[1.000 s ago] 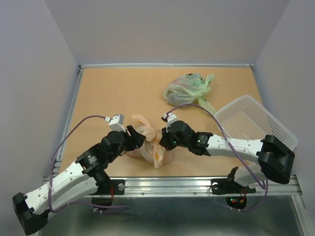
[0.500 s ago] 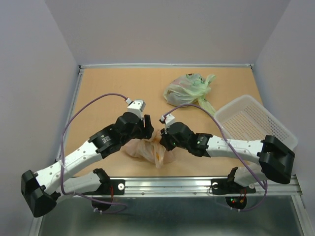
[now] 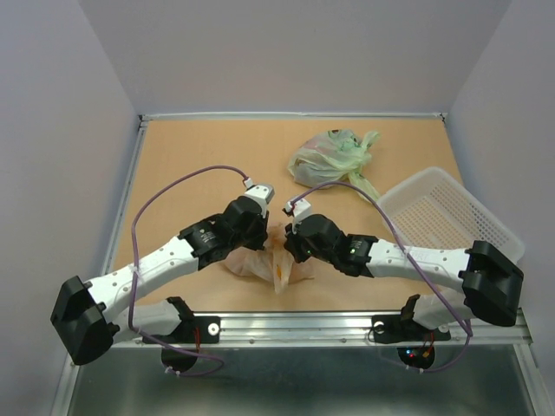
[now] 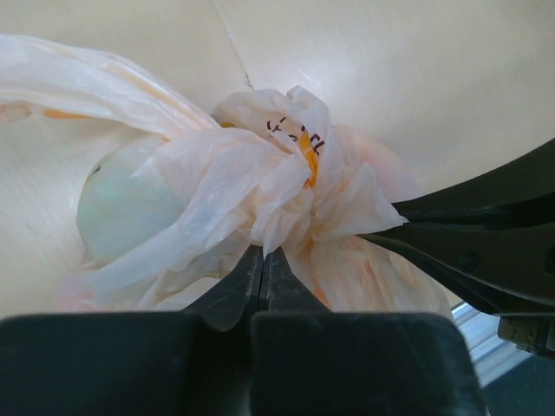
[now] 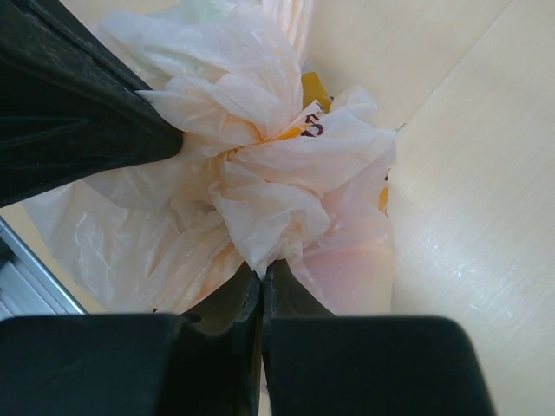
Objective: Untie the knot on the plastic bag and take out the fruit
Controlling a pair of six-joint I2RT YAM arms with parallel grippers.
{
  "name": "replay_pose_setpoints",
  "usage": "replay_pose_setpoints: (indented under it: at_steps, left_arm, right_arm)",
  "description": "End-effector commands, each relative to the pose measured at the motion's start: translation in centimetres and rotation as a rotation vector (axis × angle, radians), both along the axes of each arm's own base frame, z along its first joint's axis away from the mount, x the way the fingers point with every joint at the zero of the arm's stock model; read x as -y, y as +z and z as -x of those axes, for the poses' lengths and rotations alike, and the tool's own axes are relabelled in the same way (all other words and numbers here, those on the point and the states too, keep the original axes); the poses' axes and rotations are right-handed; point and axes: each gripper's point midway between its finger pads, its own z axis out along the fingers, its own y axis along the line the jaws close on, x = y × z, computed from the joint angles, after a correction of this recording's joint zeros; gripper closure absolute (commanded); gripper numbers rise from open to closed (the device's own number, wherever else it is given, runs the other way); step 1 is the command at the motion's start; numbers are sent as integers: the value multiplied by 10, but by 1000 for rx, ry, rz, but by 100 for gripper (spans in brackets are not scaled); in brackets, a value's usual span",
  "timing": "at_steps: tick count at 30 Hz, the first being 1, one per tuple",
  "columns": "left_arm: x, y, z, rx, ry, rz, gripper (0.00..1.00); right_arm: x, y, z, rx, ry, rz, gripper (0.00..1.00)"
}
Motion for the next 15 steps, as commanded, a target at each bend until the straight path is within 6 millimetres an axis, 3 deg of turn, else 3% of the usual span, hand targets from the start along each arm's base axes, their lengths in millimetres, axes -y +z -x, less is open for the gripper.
replay_pose_setpoints:
  at_steps: [1, 5, 7, 8, 9, 11, 13, 15]
  left_arm:
    - [-2, 33, -21, 106, 89, 30, 100]
    - [-38, 49, -51, 177, 291, -6, 100]
    - [-75, 54, -73, 201, 437, -5, 100]
    - [-85, 57, -79, 206, 476, 11, 100]
    - [-108, 65, -92, 231, 557, 50, 100]
    - [-123, 79, -105, 268, 618, 120, 100]
    - [-145, 88, -117, 285, 696, 171, 100]
    - [-143, 94, -127, 279, 694, 249, 100]
  right_arm:
    - [-8, 50, -17, 117, -60, -95, 99]
    - [18, 60, -27, 160, -196, -114, 99]
    - [38, 73, -32, 196, -286, -149, 99]
    - [49, 67, -31, 196, -320, -144, 99]
    - [62, 80, -32, 210, -386, -200, 99]
    - [83, 74, -31, 200, -479, -236, 99]
    - [97, 83, -26, 196, -518, -316, 100]
    - [107, 81, -19, 173, -535, -377, 100]
